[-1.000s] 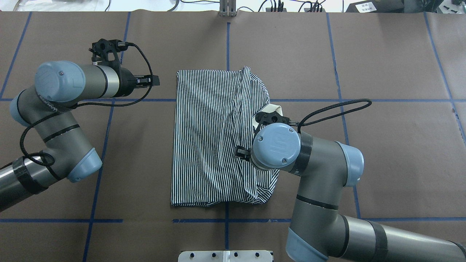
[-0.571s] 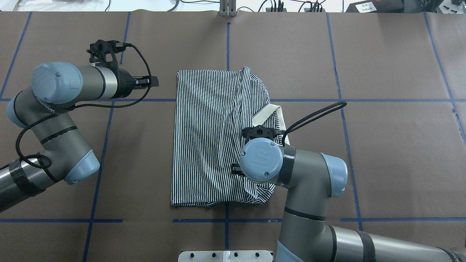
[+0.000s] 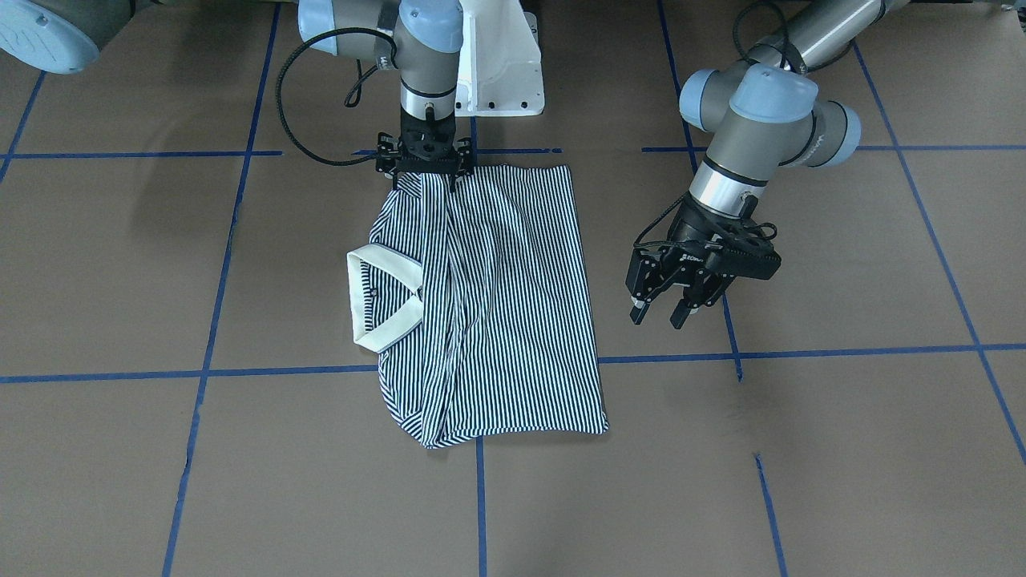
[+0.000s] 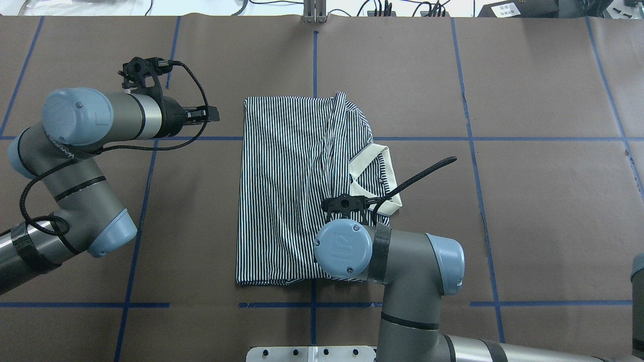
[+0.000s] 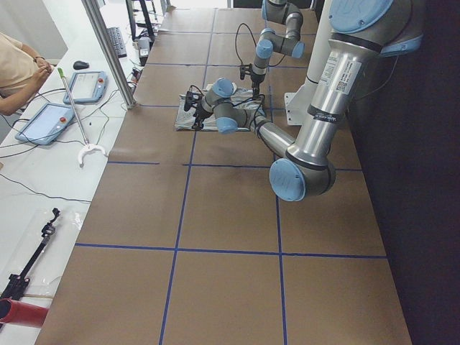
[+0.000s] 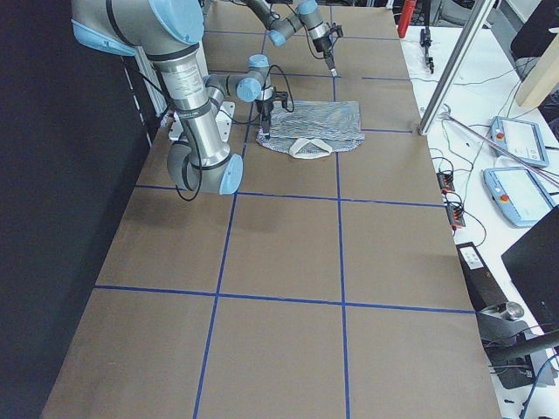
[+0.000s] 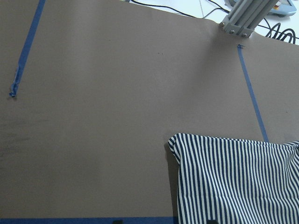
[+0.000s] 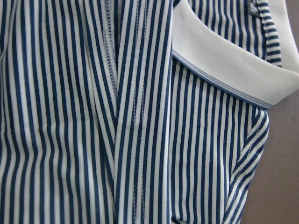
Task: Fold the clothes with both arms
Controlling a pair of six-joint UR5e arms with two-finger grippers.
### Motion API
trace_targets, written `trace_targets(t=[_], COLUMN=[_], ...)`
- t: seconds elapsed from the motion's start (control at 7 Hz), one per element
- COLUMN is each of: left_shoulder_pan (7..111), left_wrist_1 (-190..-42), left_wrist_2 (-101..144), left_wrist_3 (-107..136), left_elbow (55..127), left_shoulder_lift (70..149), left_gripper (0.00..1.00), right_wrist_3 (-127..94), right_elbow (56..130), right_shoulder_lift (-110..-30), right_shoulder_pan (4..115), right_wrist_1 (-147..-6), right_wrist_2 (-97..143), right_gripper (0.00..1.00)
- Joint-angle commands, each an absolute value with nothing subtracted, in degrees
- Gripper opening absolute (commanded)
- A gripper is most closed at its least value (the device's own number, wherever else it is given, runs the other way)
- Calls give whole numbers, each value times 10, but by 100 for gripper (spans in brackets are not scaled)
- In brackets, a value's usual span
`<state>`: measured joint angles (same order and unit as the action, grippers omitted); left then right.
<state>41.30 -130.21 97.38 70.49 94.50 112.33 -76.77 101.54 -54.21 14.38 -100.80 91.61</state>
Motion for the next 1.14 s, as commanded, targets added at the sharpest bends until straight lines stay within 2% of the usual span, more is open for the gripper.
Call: trace_targets(t=[0.0, 0.14, 0.57, 0.71, 1.0], left_shoulder_pan=[412, 412, 413, 413, 413], left_wrist_1=[-1302, -1303, -1302, -1302, -1291], left_wrist_2=[987, 990, 990, 990, 990], left_wrist_3=[710, 718, 718, 718, 718], left_elbow=[949, 950, 954, 955, 961], left_shoulder_lift=[1123, 1123, 1123, 1122, 1122], left_gripper=[67, 67, 67, 67, 67], right_wrist_3=[-767, -767, -710, -709, -709], right_elbow=[1017, 1023, 1127, 1135, 1143], right_shoulder_lift=[-553, -568, -674, -695, -687], right_shoulder_pan=[137, 136, 147, 149, 144], right_wrist_1=[-1009, -1009, -1012, -1011, -1011], right_wrist_2=[914, 915, 919, 919, 917], right_gripper=[100, 100, 100, 100, 100])
